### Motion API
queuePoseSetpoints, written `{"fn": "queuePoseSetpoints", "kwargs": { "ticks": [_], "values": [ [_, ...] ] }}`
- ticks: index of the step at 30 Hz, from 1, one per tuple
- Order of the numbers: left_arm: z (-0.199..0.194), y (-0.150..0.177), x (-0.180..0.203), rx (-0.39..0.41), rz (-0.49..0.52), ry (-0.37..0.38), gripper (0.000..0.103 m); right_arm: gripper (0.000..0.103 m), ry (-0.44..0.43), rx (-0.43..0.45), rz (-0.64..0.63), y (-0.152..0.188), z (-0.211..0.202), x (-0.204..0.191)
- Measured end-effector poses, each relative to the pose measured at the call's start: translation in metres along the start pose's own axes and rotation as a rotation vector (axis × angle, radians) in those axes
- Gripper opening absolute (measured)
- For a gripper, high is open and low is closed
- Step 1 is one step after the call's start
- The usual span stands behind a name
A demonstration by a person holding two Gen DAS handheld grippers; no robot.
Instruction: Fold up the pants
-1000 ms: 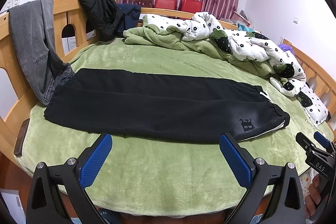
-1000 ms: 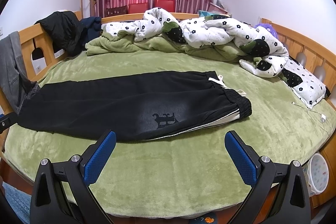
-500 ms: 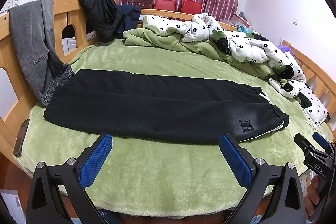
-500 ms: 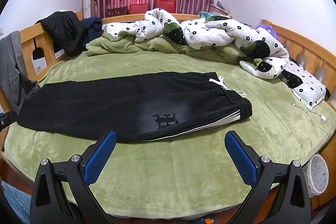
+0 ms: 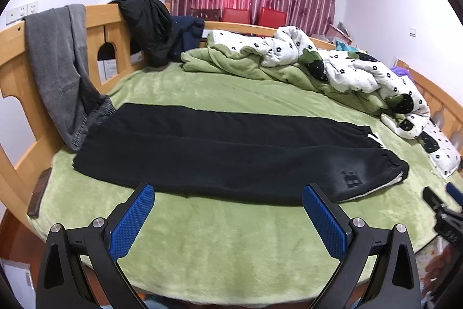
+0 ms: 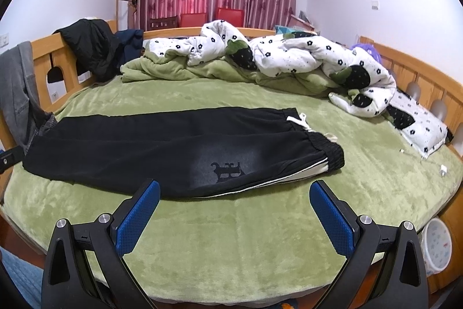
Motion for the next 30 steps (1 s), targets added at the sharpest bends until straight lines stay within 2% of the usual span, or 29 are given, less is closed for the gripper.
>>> {"fn": "queuePoseSetpoints", "kwargs": {
  "ticks": [3,6,9,13,16,20,22,23,27,30],
  "values": [
    [0.015,-0.002,-0.011,-0.026,0.001,-0.009,0.103,0.102,-0.014,0.022,0.014,0.002,0.005,0.005],
    [0.026,0.001,-0.025,-0.037,-0.018,0.009,0.102,0.098,-0.08,-0.014,0.042,0.006,0.021,0.013],
    [0.054,0.013,-0.051,-0.101,-0.086,0.091,0.102,0.095,-0.135,-0.048,0.07,0.015,0.044,0.022],
    [0.097,0.035,-0.085,-0.157,-0.182,0.11,0.101,0.087,-0.173,-0.144,0.151,0.037,0.092,0.043],
    [0.123,0.047,-0.106,-0.197,-0.258,0.135,0.099,0.076,-0.181,-0.22,0.242,0.053,0.13,0.064],
    [0.164,0.058,-0.133,-0.244,-0.409,0.215,0.096,0.076,-0.223,-0.259,0.406,0.061,0.17,0.101],
    [0.184,0.06,-0.139,-0.264,-0.449,0.217,0.091,0.076,-0.241,-0.281,0.465,0.059,0.187,0.113],
    [0.193,0.061,-0.141,-0.27,-0.469,0.215,0.088,0.076,-0.25,-0.293,0.492,0.056,0.196,0.117],
    [0.217,0.058,-0.145,-0.244,-0.525,0.214,0.088,0.076,-0.313,-0.345,0.58,0.042,0.238,0.121],
    [0.228,0.053,-0.143,-0.222,-0.543,0.204,0.085,0.076,-0.306,-0.376,0.606,0.031,0.266,0.115]
  ]
}}
Point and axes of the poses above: each gripper's, at about its wrist camera, not at the fingertips, and z roughly the way its jaws point, x to its right, y to its underside, the point moved 1 cm from there along z, roughly the way its jaws point, and after that the axes turned 2 degrees about -x, right-handed, at the moved point
